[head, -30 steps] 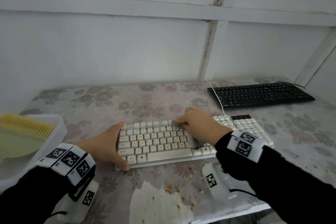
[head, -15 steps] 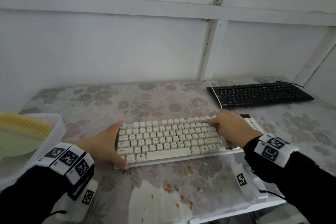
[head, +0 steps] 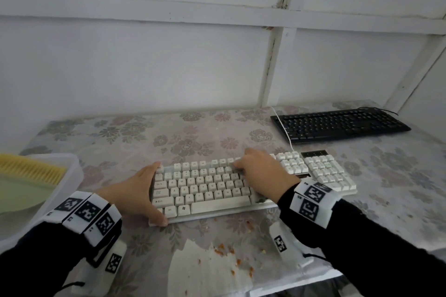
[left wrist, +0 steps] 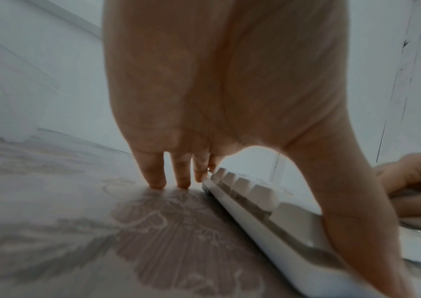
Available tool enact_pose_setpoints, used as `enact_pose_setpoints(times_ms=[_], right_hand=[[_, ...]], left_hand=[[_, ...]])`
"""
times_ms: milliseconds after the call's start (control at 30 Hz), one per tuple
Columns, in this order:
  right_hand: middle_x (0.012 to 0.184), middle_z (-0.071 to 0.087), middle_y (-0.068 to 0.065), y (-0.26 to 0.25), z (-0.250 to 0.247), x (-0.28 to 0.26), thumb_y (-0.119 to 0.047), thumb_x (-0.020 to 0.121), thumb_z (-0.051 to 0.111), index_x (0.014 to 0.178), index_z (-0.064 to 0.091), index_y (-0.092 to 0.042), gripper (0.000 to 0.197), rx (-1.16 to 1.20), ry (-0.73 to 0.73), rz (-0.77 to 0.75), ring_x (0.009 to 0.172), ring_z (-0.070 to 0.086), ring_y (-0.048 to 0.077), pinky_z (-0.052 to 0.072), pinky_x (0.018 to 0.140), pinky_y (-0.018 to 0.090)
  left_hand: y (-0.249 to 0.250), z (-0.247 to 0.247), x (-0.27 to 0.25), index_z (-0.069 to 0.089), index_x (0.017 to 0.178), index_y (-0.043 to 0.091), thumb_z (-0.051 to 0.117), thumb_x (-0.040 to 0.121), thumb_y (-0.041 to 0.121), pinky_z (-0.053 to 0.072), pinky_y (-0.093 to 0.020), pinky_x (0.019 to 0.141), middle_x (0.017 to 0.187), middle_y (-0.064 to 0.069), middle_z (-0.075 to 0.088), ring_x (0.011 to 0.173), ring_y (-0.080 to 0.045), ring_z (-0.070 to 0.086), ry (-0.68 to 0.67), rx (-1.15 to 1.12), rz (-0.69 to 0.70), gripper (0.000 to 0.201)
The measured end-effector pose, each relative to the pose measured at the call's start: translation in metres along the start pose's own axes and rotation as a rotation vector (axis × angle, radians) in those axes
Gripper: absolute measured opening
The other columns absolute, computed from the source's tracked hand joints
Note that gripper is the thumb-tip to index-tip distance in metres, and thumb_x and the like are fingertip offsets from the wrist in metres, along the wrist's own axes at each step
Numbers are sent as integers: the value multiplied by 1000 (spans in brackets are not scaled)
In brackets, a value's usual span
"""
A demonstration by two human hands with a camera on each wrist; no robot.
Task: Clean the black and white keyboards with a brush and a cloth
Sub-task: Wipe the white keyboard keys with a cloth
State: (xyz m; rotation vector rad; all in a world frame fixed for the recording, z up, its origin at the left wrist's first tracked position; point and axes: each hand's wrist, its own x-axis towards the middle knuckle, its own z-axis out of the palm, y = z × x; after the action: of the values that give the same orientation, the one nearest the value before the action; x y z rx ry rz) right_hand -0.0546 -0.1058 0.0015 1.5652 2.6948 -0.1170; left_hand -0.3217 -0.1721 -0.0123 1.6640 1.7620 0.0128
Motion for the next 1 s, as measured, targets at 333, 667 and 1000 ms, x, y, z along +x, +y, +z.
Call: enact_pose_setpoints(times_ms=[333,667,1000], right_hand=[[77,42,-4,49,-7,-12,-12,96,47,100,72,-22,27,-51,-35,164,69,51,17,39,57,22],[114,67,-3,81,-31,-11,-18,95,52,113,70,-25,27,40,-11,269,98,62,18,46,78,22],[83,42,-7,114,-2,-27,-28,98,43,106,68,-34,26,-91,45,118,76,51,14,30,56,20]], left_hand=[[3,-2,-1,-11,150,20,73,7,78,18,-31,117,157,3,6,142,-16,16,-4,-19,20,176],[4,-2,-1,-12,150,19,79,12,73,18,-31,117,158,2,6,143,-16,16,3,2,-7,174],[4,0,0,-12,150,18,88,34,57,19,-32,117,157,2,7,142,-17,17,14,3,-31,158]])
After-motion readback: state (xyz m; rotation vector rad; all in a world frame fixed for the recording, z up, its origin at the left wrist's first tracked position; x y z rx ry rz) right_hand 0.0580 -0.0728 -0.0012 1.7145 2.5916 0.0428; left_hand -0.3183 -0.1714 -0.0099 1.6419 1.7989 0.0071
